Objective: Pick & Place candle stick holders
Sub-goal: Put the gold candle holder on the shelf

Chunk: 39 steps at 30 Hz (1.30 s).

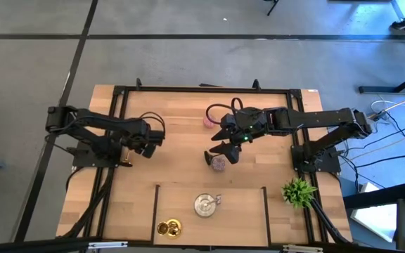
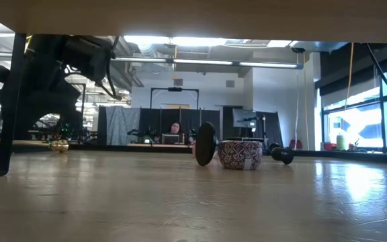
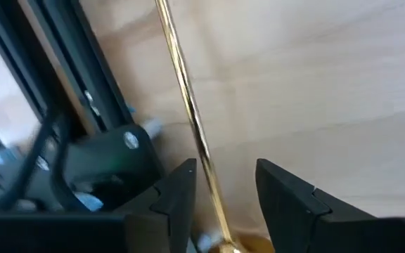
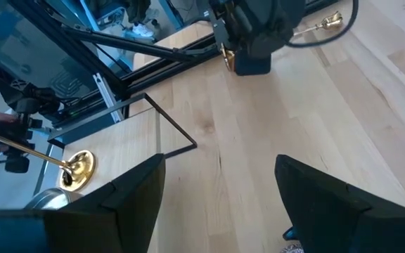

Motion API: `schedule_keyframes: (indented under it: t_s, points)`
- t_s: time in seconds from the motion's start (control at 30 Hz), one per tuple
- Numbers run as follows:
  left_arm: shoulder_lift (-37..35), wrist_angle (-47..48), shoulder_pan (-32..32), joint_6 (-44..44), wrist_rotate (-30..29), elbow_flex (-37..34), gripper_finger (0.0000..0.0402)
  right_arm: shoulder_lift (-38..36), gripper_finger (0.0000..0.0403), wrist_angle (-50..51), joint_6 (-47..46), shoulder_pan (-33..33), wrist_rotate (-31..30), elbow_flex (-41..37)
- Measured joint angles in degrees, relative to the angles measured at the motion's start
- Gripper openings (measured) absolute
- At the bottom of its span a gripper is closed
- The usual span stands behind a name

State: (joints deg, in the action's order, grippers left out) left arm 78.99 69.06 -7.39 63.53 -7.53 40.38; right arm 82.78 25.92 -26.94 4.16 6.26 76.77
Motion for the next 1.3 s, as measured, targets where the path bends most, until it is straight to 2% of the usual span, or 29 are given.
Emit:
schedule_keyframes:
  t_s: [0.2,0.4,0.93,1.07,1.3]
  points:
    - [0.32,0.90,-1.11,-4.34,-2.26,-0.36,0.0135,0.00,0.0273,-0.64,0.00,0.00,0.00,0.00]
    - [0.34,-0.75,-4.27,-7.82,-0.44,-3.12,0.0147,0.00,0.0273,-0.62,-0.52,0.00,-0.02,0.00]
    - [0.32,-4.54,-5.15,-9.45,0.93,-6.03,0.0144,0.00,0.0273,-0.63,-2.43,0.00,-0.07,0.00]
    - [0.32,-4.70,-5.15,-9.31,0.90,-6.03,0.0121,0.00,0.0272,-1.15,-2.43,0.00,-0.11,0.00]
    - [0.22,-5.38,-5.22,-8.26,1.35,-5.81,0.0033,0.00,0.0272,-1.88,-2.43,0.00,-0.22,0.00]
